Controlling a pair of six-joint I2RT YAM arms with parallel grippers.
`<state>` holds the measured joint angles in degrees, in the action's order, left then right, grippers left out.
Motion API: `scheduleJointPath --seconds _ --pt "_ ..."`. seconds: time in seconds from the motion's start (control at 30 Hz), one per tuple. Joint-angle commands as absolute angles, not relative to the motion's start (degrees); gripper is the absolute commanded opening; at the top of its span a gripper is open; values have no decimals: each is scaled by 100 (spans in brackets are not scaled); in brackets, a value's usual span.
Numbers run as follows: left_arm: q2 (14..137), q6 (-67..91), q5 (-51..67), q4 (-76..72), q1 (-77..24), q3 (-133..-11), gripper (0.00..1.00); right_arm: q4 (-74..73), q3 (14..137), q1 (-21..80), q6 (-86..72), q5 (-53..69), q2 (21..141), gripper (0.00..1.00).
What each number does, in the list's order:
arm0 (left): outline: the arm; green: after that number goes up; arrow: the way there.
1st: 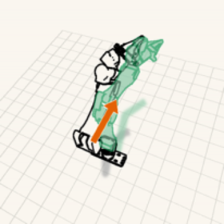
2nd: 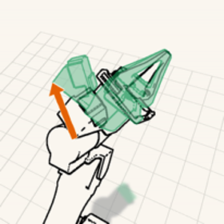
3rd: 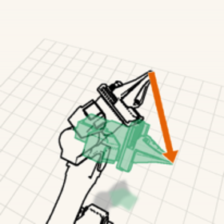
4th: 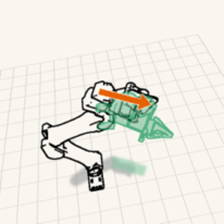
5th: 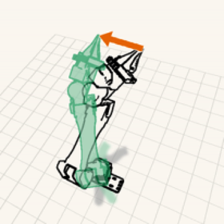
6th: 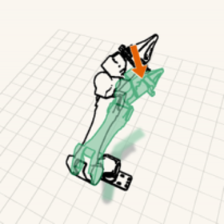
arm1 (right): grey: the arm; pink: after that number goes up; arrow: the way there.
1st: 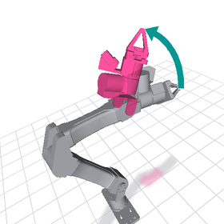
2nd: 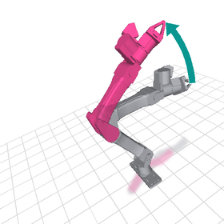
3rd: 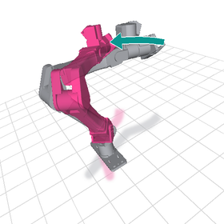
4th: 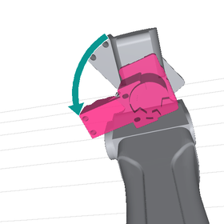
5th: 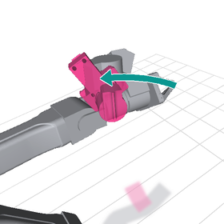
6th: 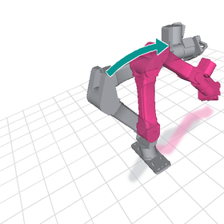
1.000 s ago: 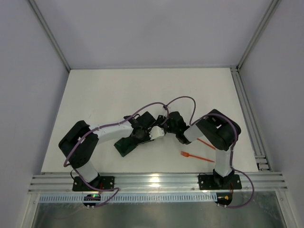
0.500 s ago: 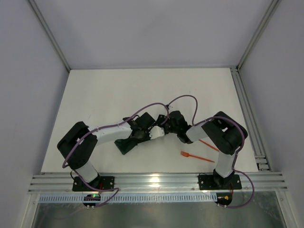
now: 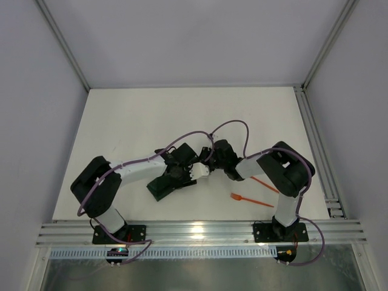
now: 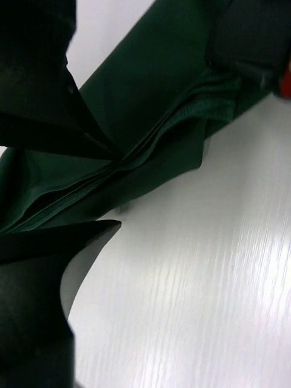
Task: Fold the napkin into a case and place the utensils inside
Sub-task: Stuff the top corner of the smaller-rectangle-folded napkin into the folded napkin.
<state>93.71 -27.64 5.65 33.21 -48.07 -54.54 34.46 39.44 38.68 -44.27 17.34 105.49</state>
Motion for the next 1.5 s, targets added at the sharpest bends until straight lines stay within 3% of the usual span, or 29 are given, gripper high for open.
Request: scheduleJointPath --seconds 0.0,0.23,0.67,0.93,1.1,1.33,1.47 --pt "9045 -2724 1519 4068 -4808 -5712 48 3392 4069 3885 -4429 1653 10714 6" --pt "8552 -2777 2022 5158 -4554 -6231 49 3603 4008 3867 -4605 1556 10837 4" --pt "8420 -2654 1484 5125 -2383 -5713 50 4166 3938 3867 -4667 1696 10951 4" --pt "8963 -2602 2232 4307 -2312 -6291 57 4526 3841 3867 -4105 1889 10819 4" --pt "9938 -2549 2530 4324 -2329 -6697 56 5018 3657 3867 -3789 2022 10723 4" --pt "10485 -2312 2479 4122 -2399 -6794 56 5220 3560 3885 -3647 2127 10810 4" --pt "10678 -2303 2672 4262 -2487 -6785 51 5335 3559 3876 -3656 2118 10846 4"
